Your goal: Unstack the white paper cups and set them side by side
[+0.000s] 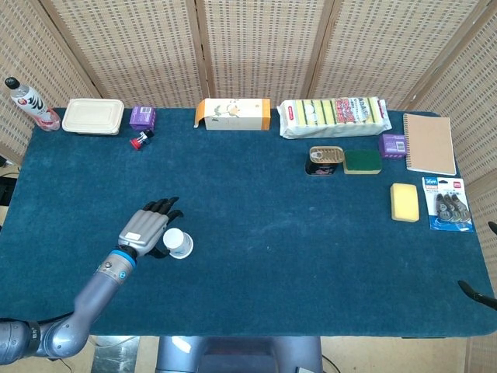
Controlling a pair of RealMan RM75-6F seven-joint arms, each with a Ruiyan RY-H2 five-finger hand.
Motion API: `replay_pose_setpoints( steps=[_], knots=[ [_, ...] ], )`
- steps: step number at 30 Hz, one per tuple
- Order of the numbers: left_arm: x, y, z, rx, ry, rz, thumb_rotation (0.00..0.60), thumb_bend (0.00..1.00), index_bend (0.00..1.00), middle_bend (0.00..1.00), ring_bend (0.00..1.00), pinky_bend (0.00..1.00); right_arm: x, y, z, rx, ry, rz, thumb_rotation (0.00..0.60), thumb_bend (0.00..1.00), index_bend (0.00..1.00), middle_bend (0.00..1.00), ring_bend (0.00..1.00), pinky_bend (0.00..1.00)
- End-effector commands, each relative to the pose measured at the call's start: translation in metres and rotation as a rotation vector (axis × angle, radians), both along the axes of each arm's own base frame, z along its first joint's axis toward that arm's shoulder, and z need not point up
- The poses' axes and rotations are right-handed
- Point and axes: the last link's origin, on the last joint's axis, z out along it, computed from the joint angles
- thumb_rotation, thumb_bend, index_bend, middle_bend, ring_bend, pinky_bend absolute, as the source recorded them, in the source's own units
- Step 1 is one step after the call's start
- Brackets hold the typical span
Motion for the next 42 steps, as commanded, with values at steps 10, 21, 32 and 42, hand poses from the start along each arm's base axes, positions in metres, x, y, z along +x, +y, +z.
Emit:
replay_pose_setpoints(
  steps=[10, 21, 32, 42],
  knots=[
    [0.001, -0.001, -0.006, -0.018, 0.014, 0.012, 0.6, 0.21, 0.27, 0.0, 0.0, 0.09, 0.0, -0.001, 0.0, 0.003, -0.004, 0.001, 0.6, 0.0, 0.08, 0.0, 0.0, 0.0],
    [0.006, 0.001, -0.01, -0.011, 0.033, 0.001, 0.6, 0.22, 0.31, 0.0, 0.0, 0.09, -0.001, -0.001, 0.001, 0.003, -0.011, 0.0, 0.6, 0.0, 0.08, 0.0, 0.0, 0.0],
    [0.008, 0.0, -0.01, -0.007, 0.045, 0.0, 0.6, 0.23, 0.36, 0.0, 0.0, 0.09, -0.001, -0.001, 0.001, 0.004, -0.014, 0.002, 0.6, 0.0, 0.08, 0.0, 0.0, 0.0],
    [0.011, 0.001, -0.004, 0.009, 0.033, -0.002, 0.6, 0.23, 0.38, 0.0, 0.0, 0.09, 0.0, -0.001, 0.001, 0.005, -0.016, 0.004, 0.6, 0.0, 0.08, 0.0, 0.0, 0.0]
  ],
)
